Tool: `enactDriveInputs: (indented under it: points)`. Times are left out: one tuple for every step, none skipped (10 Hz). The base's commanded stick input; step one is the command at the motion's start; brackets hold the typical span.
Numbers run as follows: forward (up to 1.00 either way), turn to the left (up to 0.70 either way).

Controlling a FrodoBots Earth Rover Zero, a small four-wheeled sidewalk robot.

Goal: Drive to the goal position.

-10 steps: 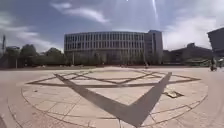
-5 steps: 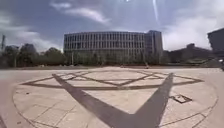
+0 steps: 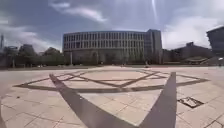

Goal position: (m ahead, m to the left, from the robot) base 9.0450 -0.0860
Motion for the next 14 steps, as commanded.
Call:
enactDriveInputs:
  points:
    - [0.59,0.0]
    - [0.59,0.0]
    - [0.59,0.0]
    - [0.59,0.0]
    - [0.59,0.0]
    - [0.6,0.0]
    - [0.6,0.0]
    - [0.6,0.0]
    - [0.6,0.0]
    - [0.6,0.0]
    - [0.6,0.0]
    - [0.6,0.0]
    - [0.6,0.0]
    - [0.6,0.0]
